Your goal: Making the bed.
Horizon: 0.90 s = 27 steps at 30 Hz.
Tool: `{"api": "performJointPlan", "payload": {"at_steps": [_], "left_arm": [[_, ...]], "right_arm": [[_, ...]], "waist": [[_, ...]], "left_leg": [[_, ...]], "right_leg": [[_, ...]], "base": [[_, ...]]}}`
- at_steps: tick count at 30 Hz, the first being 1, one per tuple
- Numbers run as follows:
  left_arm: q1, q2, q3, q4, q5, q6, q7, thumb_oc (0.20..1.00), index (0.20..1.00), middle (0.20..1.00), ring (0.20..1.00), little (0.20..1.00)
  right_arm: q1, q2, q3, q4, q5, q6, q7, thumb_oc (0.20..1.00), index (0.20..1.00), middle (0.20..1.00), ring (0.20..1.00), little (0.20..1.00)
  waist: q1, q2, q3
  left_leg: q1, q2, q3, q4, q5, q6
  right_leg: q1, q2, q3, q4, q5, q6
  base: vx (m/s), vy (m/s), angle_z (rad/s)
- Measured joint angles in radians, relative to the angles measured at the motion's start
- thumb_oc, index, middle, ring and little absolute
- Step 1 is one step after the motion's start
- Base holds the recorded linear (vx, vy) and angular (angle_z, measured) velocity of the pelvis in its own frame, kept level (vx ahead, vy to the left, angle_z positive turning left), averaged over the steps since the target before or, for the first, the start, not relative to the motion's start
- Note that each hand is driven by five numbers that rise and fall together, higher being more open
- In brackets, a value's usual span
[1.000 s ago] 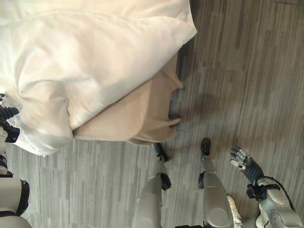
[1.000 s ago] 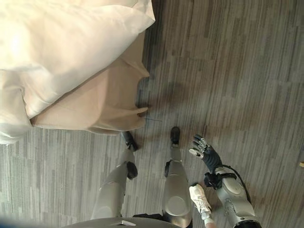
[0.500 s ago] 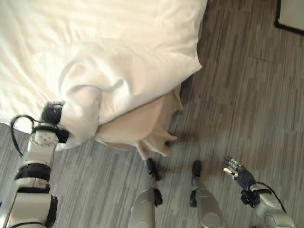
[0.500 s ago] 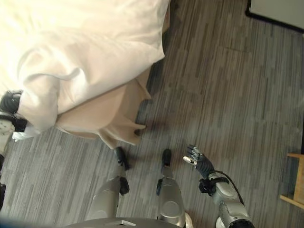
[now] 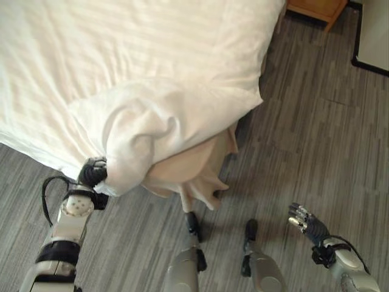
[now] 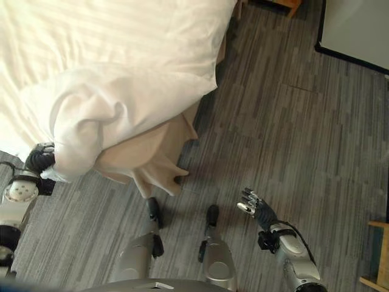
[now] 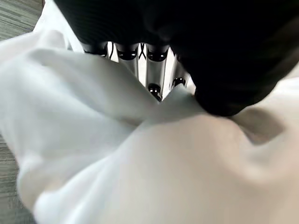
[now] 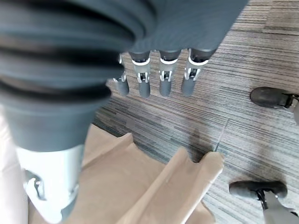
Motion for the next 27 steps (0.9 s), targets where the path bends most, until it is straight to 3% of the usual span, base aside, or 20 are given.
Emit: {"api": "performJointPlan", "payload": {"at_steps": [10,11,12,14,20,27], "left_arm": [[0.098,-0.050,-0.065,-0.017,0.003,0.021,-0.069,0.200,0.200,0.200,0.200,0.200],[0.098,-0.050,-0.063,0.002,0.003,0.023,-0.071,0.507,0.507,0.507,0.507,0.507],[0.101,-0.050,-0.060,0.009,0.002,0.023,-0.075,1.000,1.000,1.000,1.000,1.000],[0.098,-0.050,-0.041,0.081,-0.002,0.023,-0.078,1.000,1.000,1.000,1.000,1.000],[0.079,-0.019,0.029,0.195,-0.017,0.036,-0.060,1.000,1.000,1.000,1.000,1.000],[0.054,0.035,0.082,0.225,-0.018,0.039,-0.052,1.000,1.000,1.000,1.000,1.000]], "right_arm": [[-0.001,0.004,-0.009,0.000,-0.003,0.022,0.023,1.000,1.000,1.000,1.000,1.000],[-0.003,0.006,-0.009,0.000,-0.003,0.024,0.023,1.000,1.000,1.000,1.000,1.000],[-0.001,0.010,-0.009,0.000,-0.003,0.024,0.023,1.000,1.000,1.000,1.000,1.000],[0.010,0.014,-0.003,0.003,-0.003,0.030,0.032,1.000,1.000,1.000,1.000,1.000],[0.031,0.012,0.002,0.051,-0.003,0.056,0.048,1.000,1.000,1.000,1.000,1.000],[0.058,0.012,0.002,0.069,-0.003,0.068,0.067,1.000,1.000,1.000,1.000,1.000]], "waist": [[0.025,-0.039,-0.042],[0.025,-0.041,-0.044],[0.025,-0.041,-0.053],[0.025,-0.040,-0.085],[0.029,-0.041,-0.099],[0.028,-0.044,-0.114]], "left_leg": [[0.051,0.005,-0.018,0.000,-0.009,-0.012],[0.062,0.005,-0.018,0.000,-0.009,-0.013],[0.065,0.006,-0.018,-0.001,-0.010,-0.014],[0.071,0.010,-0.018,-0.005,-0.012,-0.016],[0.077,0.013,-0.018,-0.005,-0.012,-0.016],[0.077,0.013,-0.016,-0.005,-0.012,-0.017]], "right_leg": [[0.061,0.010,-0.016,0.000,-0.020,-0.007],[0.073,0.010,-0.016,-0.001,-0.021,-0.007],[0.075,0.010,-0.016,-0.001,-0.023,-0.006],[0.080,0.010,-0.016,-0.004,-0.028,-0.007],[0.085,0.015,-0.016,-0.005,-0.033,-0.009],[0.084,0.013,-0.014,-0.004,-0.032,-0.009]], "base": [[0.02,-0.004,0.04],[0.00,0.000,0.00],[0.00,0.000,0.00],[0.00,0.000,0.00],[0.00,0.000,0.00],[0.00,0.000,0.00]]}}
